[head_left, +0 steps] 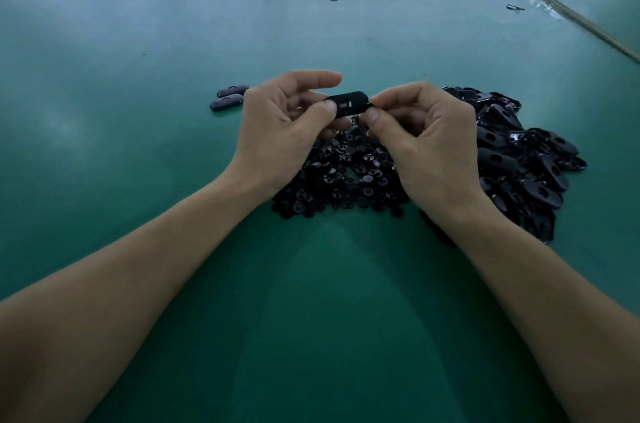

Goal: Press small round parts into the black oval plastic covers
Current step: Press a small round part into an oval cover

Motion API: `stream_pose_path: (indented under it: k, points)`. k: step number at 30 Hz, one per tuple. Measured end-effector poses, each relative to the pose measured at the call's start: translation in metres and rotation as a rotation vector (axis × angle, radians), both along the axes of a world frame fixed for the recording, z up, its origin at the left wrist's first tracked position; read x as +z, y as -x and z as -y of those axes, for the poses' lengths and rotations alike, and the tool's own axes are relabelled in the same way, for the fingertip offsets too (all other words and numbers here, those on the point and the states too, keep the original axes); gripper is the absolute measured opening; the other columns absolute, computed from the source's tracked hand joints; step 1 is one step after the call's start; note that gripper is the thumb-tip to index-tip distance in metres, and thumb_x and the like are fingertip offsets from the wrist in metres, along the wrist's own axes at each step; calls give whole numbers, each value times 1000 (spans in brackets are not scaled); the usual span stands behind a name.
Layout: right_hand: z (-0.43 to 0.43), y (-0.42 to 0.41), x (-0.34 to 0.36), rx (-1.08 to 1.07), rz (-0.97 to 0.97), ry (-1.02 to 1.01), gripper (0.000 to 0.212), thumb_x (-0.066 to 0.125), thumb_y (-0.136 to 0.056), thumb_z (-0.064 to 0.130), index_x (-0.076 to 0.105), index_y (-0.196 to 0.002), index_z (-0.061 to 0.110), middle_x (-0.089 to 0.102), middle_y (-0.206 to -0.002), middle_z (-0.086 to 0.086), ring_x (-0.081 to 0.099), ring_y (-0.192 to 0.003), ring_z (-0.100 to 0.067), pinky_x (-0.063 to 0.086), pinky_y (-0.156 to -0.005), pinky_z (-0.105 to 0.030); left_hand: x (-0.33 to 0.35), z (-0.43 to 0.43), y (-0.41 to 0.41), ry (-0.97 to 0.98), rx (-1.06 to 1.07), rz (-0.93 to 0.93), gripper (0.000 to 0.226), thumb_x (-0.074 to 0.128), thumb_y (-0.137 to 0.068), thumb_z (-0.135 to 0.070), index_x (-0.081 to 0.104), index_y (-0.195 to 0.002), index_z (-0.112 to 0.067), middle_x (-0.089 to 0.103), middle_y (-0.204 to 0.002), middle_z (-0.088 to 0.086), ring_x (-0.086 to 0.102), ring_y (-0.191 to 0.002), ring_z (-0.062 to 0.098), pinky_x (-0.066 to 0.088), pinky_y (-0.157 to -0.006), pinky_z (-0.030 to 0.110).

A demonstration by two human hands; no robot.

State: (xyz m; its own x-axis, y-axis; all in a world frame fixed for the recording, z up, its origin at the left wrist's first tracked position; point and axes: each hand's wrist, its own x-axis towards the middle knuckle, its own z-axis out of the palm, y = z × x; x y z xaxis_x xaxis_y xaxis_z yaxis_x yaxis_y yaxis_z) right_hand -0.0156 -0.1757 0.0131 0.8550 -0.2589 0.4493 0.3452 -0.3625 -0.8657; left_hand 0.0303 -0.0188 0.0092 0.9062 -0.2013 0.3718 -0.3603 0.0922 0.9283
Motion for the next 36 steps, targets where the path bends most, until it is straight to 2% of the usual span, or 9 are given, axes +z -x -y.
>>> stream_pose_path:
  k: [4, 8, 9, 12, 16, 20, 23, 30, 36]
  points:
    - [0, 0, 0, 7, 17, 6, 17, 74, -86, 13, 67, -85, 28, 74, -77, 6, 72, -73, -13, 60, -75, -37, 1, 0, 2, -129, -11, 50, 32, 68, -82, -11, 68, -112, -23, 71, -74, -7, 61, -66, 15, 50, -66, 30]
    - [-2, 2, 1, 18, 49, 25, 19, 73, -87, 11, 66, -85, 29, 73, -76, 9, 71, -73, -10, 59, -75, -34, -1, 2, 3, -202, -24, 130, 34, 74, -84, -3, 69, -113, -20, 64, -64, -17, 50, -51, -6, 38, -54, 7]
    - [-2, 2, 1, 17, 55, 32, 19, 73, -87, 11, 66, -85, 29, 72, -77, 10, 70, -73, -9, 59, -74, -32, -1, 2, 3, -210, -15, 145, 31, 74, -85, -4, 70, -111, -21, 66, -64, -16, 51, -53, -6, 39, -54, 8]
    - [-2, 2, 2, 8, 61, 58, 20, 73, -87, 13, 67, -84, 31, 70, -76, 15, 66, -72, -2, 53, -68, -25, -3, 1, -1, -166, 41, 125, 18, 75, -86, -15, 72, -98, -28, 74, -71, -4, 63, -60, 7, 52, -59, 26]
    - [-3, 4, 4, 21, 55, 82, 17, 74, -87, 14, 69, -84, 30, 68, -74, 16, 62, -71, 0, 50, -67, -20, -2, 3, -1, -98, 109, 123, 11, 74, -87, -17, 72, -86, -28, 75, -75, -12, 70, -70, 5, 55, -69, 21]
    - [-6, 4, 3, 15, 31, 94, 16, 73, -86, 12, 70, -84, 28, 70, -75, 11, 65, -70, -7, 53, -68, -22, -2, 3, 0, -68, 86, 88, 12, 74, -87, -9, 71, -89, -21, 76, -73, -7, 74, -68, 9, 56, -64, 21]
    - [-5, 2, 3, 2, -6, 74, 13, 72, -87, 12, 72, -86, 25, 70, -73, 10, 63, -67, -3, 50, -67, -19, -1, 3, 0, -58, 50, 55, 17, 71, -87, -7, 70, -97, -21, 77, -77, -2, 76, -73, 14, 58, -67, 23]
    - [-5, 2, 3, -22, -34, 88, 17, 73, -85, 13, 69, -84, 29, 72, -77, 10, 67, -72, -3, 54, -71, -23, -2, 4, 1, -134, 28, 117, 21, 71, -81, -6, 69, -89, -25, 74, -76, -11, 72, -73, 5, 56, -71, 19]
    - [-4, 2, 4, -22, -50, 96, 18, 74, -85, 12, 67, -83, 28, 70, -76, 11, 65, -70, -2, 55, -72, -24, -3, 3, 1, -151, 9, 126, 21, 70, -80, -4, 68, -89, -23, 74, -77, -9, 72, -73, 8, 57, -72, 22]
